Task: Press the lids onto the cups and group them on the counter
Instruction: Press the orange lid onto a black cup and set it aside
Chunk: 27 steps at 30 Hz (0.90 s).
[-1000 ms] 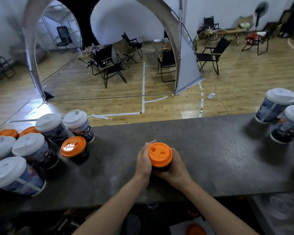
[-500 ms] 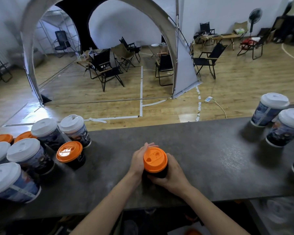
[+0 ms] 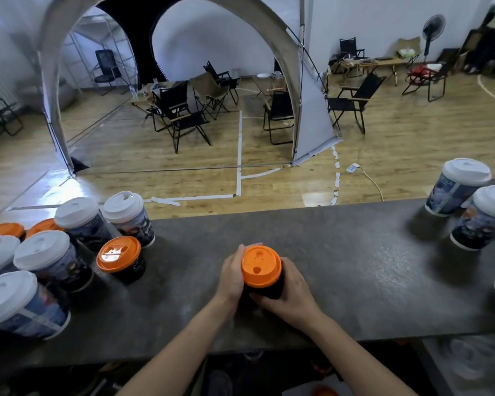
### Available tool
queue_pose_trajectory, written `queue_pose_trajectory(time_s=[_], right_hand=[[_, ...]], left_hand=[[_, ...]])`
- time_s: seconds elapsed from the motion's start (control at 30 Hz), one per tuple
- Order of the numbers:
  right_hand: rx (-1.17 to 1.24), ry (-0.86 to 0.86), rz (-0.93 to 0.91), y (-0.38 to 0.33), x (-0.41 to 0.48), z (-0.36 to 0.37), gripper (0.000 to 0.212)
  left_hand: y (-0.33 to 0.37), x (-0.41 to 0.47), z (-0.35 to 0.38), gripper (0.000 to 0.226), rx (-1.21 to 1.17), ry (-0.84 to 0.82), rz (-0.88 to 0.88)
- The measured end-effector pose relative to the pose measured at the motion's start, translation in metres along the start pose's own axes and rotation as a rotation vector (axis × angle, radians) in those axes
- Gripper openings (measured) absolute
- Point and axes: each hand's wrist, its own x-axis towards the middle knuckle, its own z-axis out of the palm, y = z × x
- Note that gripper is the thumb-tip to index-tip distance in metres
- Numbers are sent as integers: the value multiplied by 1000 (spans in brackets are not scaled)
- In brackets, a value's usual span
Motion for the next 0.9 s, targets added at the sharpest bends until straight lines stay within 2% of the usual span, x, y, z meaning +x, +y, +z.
queue_pose_trajectory(time_s=[0.07, 0.13, 0.27, 0.3, 0.43, 0.5, 0.6, 0.67, 0.73, 0.8, 0.9], right_hand=[[-1, -3, 30, -1, 1, 1, 89], [22, -3, 54, -1, 1, 1, 88], [28, -40, 41, -1, 0, -5, 79], [12, -48, 28, -2, -1, -5, 77], [47, -11, 36, -5, -1, -1, 90], [45, 6, 61, -6, -1, -1, 86], [17, -17, 59, -3, 0, -4, 73], [0, -38, 48, -2, -1, -5, 68], [-17, -37, 26, -2, -1, -3, 70], [-4, -35, 30, -1, 0, 0, 81], [8, -5, 72, -1, 1, -2, 76]], left_hand=[[-12, -7, 7, 51, -5, 101, 12], [-17, -6, 9, 50, 8, 123, 8], [0, 5, -1, 52, 3, -109, -3], [1, 6, -3, 53, 17, -123, 2], [-11, -2, 9, 50, -19, 71, 35], [-12, -4, 10, 48, -22, 109, 23], [1, 4, 3, 50, 1, -111, -10], [8, 8, -5, 49, 47, -202, 45], [9, 5, -6, 48, 79, -185, 121], [5, -1, -2, 48, 81, -95, 157], [-2, -1, 1, 46, 11, -13, 76]])
